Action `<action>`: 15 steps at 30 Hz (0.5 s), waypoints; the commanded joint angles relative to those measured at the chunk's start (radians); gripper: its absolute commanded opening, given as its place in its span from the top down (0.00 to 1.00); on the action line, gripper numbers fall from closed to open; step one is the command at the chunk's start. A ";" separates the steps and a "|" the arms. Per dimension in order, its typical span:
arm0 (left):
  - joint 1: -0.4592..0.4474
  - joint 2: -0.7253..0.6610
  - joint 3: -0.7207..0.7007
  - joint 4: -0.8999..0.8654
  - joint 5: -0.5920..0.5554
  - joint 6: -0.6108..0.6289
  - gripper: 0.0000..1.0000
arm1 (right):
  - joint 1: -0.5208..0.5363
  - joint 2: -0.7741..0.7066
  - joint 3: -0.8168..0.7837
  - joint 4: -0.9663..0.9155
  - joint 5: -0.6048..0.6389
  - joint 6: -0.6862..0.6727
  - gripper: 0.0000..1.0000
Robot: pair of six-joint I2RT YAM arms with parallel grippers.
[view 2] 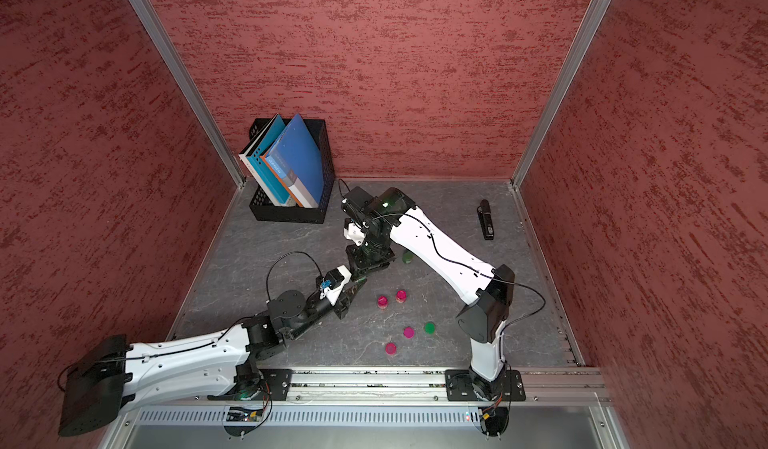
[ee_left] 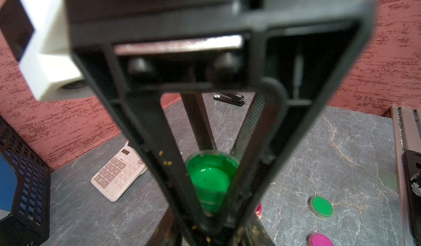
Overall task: Close the paint jar lid
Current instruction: Pick up the paint jar from the center of the board.
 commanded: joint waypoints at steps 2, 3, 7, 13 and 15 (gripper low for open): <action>-0.008 -0.016 0.025 0.021 -0.012 -0.007 0.75 | 0.000 0.006 0.012 0.019 0.006 0.008 0.58; -0.008 -0.016 0.024 0.019 -0.012 -0.009 0.75 | 0.000 0.004 0.016 0.020 0.008 0.010 0.57; -0.008 -0.017 0.021 0.007 -0.011 -0.018 0.76 | 0.000 0.006 0.046 0.020 0.034 0.016 0.49; -0.007 -0.003 0.006 0.016 -0.004 -0.042 0.76 | -0.019 -0.012 0.110 0.027 0.120 0.061 0.32; -0.009 -0.002 0.000 0.016 -0.006 -0.052 0.76 | -0.032 -0.028 0.118 0.049 0.149 0.086 0.30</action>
